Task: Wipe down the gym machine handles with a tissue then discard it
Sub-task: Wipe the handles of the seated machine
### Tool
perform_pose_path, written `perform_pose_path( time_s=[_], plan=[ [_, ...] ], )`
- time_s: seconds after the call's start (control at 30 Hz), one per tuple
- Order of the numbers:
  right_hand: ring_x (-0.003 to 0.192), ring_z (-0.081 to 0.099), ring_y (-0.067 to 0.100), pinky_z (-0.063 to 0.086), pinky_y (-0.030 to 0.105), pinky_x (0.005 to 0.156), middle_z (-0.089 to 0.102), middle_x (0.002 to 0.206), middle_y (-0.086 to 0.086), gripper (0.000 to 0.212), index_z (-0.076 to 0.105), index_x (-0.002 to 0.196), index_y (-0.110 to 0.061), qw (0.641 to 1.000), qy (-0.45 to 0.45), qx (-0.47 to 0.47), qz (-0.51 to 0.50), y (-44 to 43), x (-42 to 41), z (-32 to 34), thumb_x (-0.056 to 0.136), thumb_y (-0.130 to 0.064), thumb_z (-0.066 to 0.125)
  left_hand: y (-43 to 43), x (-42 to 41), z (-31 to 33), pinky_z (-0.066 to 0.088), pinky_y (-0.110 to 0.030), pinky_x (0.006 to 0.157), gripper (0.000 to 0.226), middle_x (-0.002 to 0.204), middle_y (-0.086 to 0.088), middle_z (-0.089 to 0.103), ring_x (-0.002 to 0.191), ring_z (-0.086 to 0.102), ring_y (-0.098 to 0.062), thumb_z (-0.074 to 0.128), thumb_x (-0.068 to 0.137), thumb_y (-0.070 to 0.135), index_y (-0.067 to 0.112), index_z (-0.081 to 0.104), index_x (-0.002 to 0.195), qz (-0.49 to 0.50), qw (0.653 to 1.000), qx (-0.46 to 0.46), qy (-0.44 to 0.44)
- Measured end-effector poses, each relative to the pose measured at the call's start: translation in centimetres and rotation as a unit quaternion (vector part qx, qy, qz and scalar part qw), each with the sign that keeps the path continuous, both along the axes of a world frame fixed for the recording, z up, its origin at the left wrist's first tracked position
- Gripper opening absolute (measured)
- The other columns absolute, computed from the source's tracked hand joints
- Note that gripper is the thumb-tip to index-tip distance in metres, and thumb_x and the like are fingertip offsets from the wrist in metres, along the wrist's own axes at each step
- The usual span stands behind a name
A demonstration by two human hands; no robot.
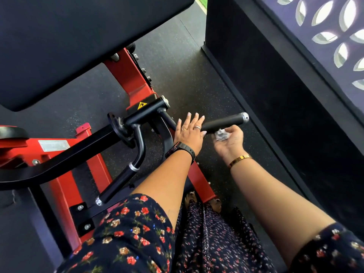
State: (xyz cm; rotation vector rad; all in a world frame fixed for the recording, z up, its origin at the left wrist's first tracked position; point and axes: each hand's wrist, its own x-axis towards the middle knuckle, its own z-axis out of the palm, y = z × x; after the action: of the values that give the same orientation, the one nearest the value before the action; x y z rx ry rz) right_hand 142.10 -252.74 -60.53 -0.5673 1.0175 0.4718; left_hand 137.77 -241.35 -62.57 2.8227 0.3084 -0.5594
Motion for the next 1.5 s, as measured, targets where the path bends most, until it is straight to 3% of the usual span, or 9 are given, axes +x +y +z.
perform_pose_path(
  time_s=[0.3, 0.47, 0.67, 0.73, 0.8, 0.93, 1.1, 1.23, 1.5],
  plan=[
    [0.066, 0.061, 0.021, 0.055, 0.026, 0.064, 0.063, 0.076, 0.017, 0.026, 0.054, 0.094, 0.005, 0.996, 0.013, 0.05, 0.072, 2.2, -2.3, 1.5, 0.085, 0.003, 0.03, -0.2, 0.2, 0.2, -0.017, -0.037, 0.115, 0.055, 0.163, 0.01, 0.001, 0.148, -0.012, -0.012, 0.03, 0.105, 0.037, 0.031, 0.008, 0.155, 0.006, 1.0, 0.009, 0.011],
    [0.115, 0.054, 0.032, 0.043, 0.041, 0.105, 0.051, 0.127, 0.023, 0.045, 0.041, 0.128, 0.0, 0.998, 0.032, -0.047, -0.017, -0.5, 0.3, 0.4, 0.085, 0.01, 0.036, 0.0, -0.1, 0.0, -0.019, -0.035, 0.113, 0.054, 0.163, 0.009, 0.003, 0.149, -0.011, -0.014, 0.027, 0.105, 0.039, 0.031, 0.007, 0.155, -0.005, 1.0, 0.012, -0.001],
    [0.11, 0.055, 0.016, 0.047, 0.024, 0.095, 0.053, 0.124, 0.005, 0.033, 0.05, 0.126, -0.011, 0.977, -0.047, -0.209, -0.004, -2.9, 2.7, -0.5, 0.095, -0.002, 0.041, 0.1, -0.2, -0.1, -0.019, -0.035, 0.112, 0.054, 0.163, 0.008, 0.002, 0.149, -0.011, -0.015, 0.025, 0.105, 0.04, 0.03, 0.005, 0.155, -0.018, 1.0, 0.013, -0.003],
    [0.129, 0.043, 0.015, 0.034, 0.025, 0.108, 0.044, 0.143, 0.001, 0.044, 0.047, 0.137, -0.022, 0.891, -0.132, -0.402, 0.162, -2.8, 2.1, -1.6, 0.098, -0.005, 0.038, 0.1, -0.2, -0.1, -0.02, -0.035, 0.112, 0.054, 0.163, 0.008, 0.002, 0.149, -0.011, -0.015, 0.025, 0.105, 0.04, 0.03, 0.005, 0.155, -0.014, 1.0, 0.011, -0.003],
    [0.145, 0.019, 0.021, 0.017, 0.03, 0.117, 0.027, 0.156, 0.004, 0.054, 0.042, 0.14, -0.02, 0.728, -0.245, -0.555, 0.32, -3.2, 1.3, -2.8, 0.093, 0.005, 0.033, 0.1, -0.2, -0.1, -0.018, -0.036, 0.113, 0.054, 0.163, 0.007, 0.002, 0.149, -0.01, -0.015, 0.026, 0.105, 0.039, 0.029, 0.006, 0.155, -0.011, 1.0, 0.007, -0.002],
    [0.146, 0.009, 0.032, 0.006, 0.049, 0.119, 0.023, 0.155, 0.013, 0.065, 0.032, 0.145, -0.008, 0.465, -0.383, -0.646, 0.469, -2.8, -0.8, -4.2, 0.085, 0.015, 0.037, -0.1, -0.3, 0.0, -0.015, -0.038, 0.116, 0.055, 0.163, 0.007, 0.002, 0.149, -0.009, -0.015, 0.027, 0.105, 0.038, 0.028, 0.005, 0.155, -0.009, 1.0, 0.018, -0.008],
    [0.145, 0.007, 0.022, 0.001, 0.042, 0.117, 0.026, 0.155, 0.011, 0.054, 0.03, 0.148, -0.006, 0.386, -0.504, -0.567, 0.524, 0.0, -4.0, -3.5, 0.095, -0.013, 0.032, -0.2, -0.2, -0.3, -0.019, -0.036, 0.113, 0.054, 0.163, 0.008, -0.003, 0.149, -0.011, -0.013, 0.022, 0.106, 0.028, 0.026, -0.002, 0.155, -0.005, 0.999, 0.043, -0.009],
    [0.146, 0.011, 0.023, 0.004, 0.043, 0.118, 0.027, 0.156, 0.005, 0.068, 0.029, 0.15, -0.014, 0.312, -0.525, -0.6, 0.517, -3.3, -2.7, -4.3, 0.088, 0.006, 0.049, -0.3, -0.2, 0.0, -0.015, -0.037, 0.116, 0.057, 0.163, 0.006, 0.001, 0.149, -0.01, -0.014, 0.028, 0.106, 0.033, 0.024, 0.001, 0.155, 0.0, 1.0, 0.023, -0.008],
    [0.146, 0.013, 0.034, 0.002, 0.047, 0.118, 0.031, 0.153, 0.015, 0.062, 0.036, 0.144, -0.003, 0.38, -0.408, -0.671, 0.489, -4.2, 0.4, -3.9, 0.085, 0.012, 0.047, -0.1, 0.0, 0.3, -0.011, -0.038, 0.118, 0.057, 0.163, 0.006, 0.003, 0.149, -0.009, -0.014, 0.026, 0.105, 0.038, 0.024, 0.002, 0.155, -0.002, 1.0, 0.012, 0.0]
  ],
)
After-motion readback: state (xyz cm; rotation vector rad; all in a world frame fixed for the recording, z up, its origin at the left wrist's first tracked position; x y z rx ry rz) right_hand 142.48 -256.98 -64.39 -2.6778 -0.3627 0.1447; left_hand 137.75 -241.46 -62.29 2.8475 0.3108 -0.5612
